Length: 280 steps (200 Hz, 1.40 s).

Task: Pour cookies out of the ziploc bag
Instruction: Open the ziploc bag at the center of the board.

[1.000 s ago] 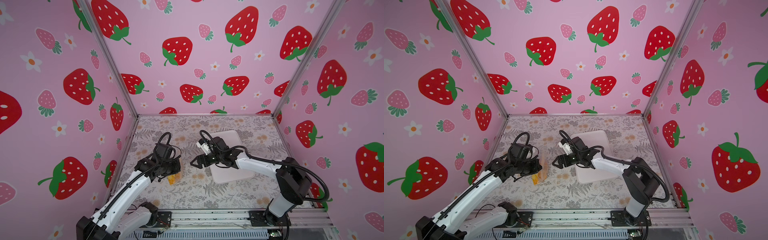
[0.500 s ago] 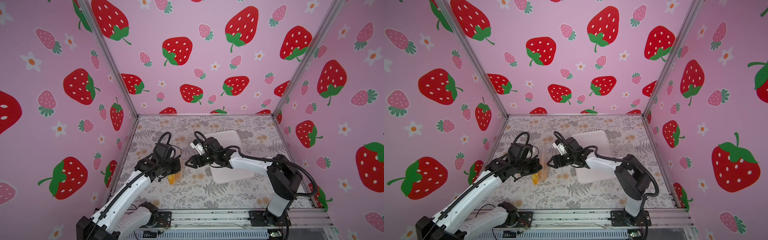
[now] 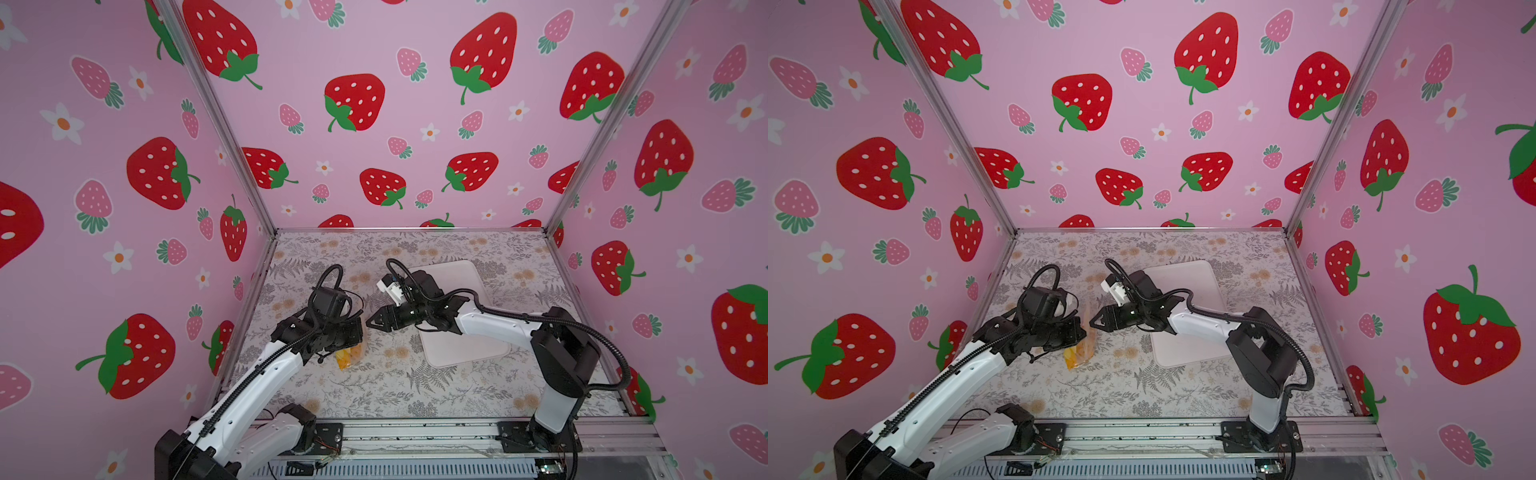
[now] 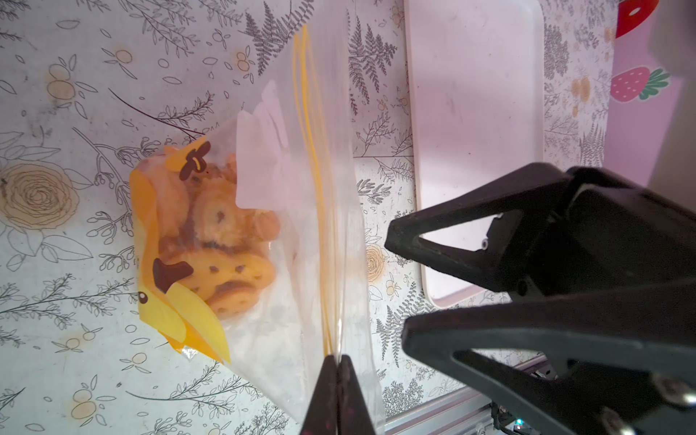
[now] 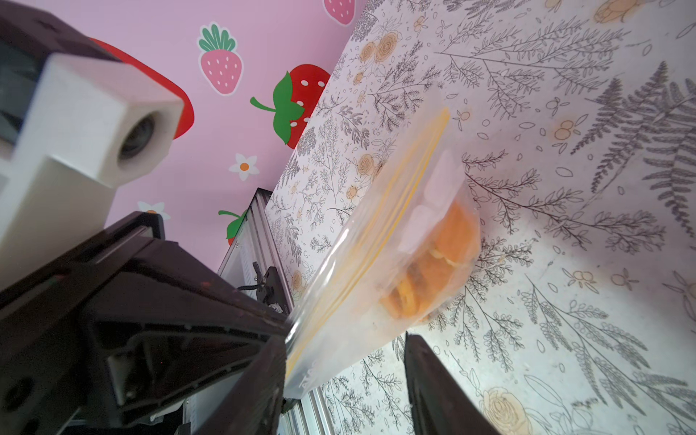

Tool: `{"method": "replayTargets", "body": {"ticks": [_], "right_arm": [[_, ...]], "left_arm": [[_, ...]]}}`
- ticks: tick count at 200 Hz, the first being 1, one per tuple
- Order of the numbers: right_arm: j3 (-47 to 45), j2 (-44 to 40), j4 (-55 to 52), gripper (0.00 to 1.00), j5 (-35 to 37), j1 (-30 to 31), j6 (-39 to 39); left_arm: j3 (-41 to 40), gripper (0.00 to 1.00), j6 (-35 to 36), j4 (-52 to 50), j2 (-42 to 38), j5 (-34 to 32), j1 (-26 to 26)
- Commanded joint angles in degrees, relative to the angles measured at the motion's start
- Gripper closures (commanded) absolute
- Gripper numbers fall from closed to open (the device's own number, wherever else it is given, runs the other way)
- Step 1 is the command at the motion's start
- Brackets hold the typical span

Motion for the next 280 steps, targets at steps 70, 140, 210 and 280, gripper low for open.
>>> {"method": "replayTargets", "body": {"ticks": [70, 140, 210, 280], "right_arm": [[2.9, 3.1, 0.1, 0.53, -0.6, 1.4, 1.4], [0.6, 0.0, 1.0, 0.51, 0.4, 1.6, 0.6], [1.4, 1.6, -0.9, 0.57, 0.7, 1.7, 0.7], [3.6, 3.6, -4.2, 0.64, 2.2, 1.8, 0.5]], "left_arm": [[-1.0, 0.93, -1.0, 1.8, 0.8, 0.9, -0.3], [-0.9, 0.93, -0.9, 1.7, 1.5, 1.0, -0.3], [-1.4, 0.93, -1.2, 1.5, 0.5, 0.7, -0.3], [-1.8, 0.93, -1.5, 1.9, -0.2, 1.0, -0.3]]}}
